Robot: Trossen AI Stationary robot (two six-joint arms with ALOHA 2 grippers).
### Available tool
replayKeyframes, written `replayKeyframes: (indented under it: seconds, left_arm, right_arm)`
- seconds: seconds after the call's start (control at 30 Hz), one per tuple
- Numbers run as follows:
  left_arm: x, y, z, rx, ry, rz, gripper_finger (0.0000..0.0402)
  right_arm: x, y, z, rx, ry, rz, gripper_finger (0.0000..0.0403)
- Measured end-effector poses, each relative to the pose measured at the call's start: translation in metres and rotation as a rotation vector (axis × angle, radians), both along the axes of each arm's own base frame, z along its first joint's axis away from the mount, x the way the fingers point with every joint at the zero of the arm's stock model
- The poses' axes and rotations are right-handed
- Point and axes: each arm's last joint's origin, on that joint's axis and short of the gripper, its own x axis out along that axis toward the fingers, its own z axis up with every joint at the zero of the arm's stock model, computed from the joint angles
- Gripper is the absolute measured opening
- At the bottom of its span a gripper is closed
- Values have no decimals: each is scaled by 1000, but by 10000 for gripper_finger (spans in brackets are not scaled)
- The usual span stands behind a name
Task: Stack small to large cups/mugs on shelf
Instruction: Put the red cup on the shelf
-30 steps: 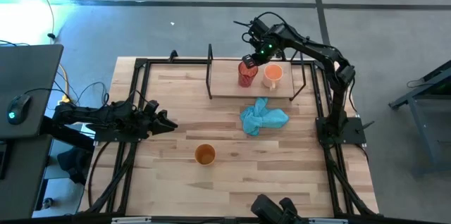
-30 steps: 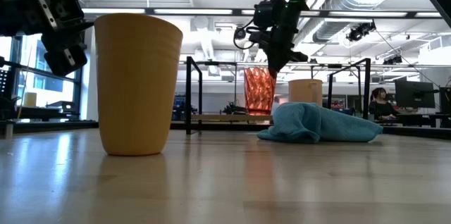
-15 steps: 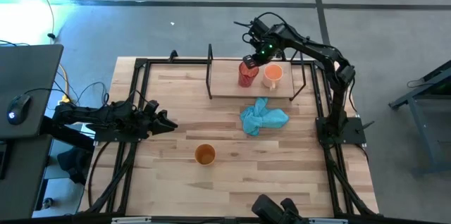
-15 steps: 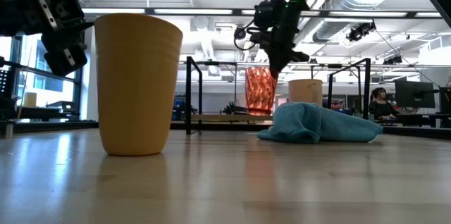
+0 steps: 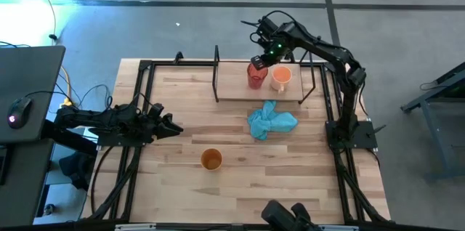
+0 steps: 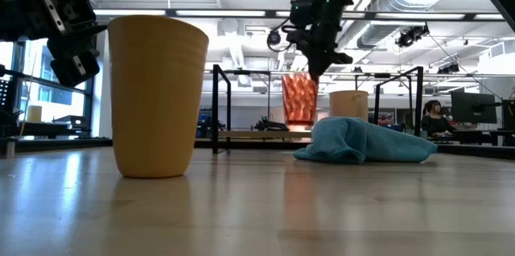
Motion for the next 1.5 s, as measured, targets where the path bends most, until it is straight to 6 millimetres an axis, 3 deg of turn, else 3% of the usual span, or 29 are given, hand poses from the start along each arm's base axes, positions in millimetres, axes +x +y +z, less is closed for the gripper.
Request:
replayKeyframes:
  seconds: [0.13,0.5,1.5]
  left_arm:
    - [0,0,0,0,0,0,166]
    - [0,0,0,0,0,0,166]
    - [0,0,0,0,0,-1,166]
  right_arm:
    - [0,-1,7,-15,-16,-4,0]
    - [7,-1,-8,20,28,13,0]
    - [9,-1,-8,12,13,29,0]
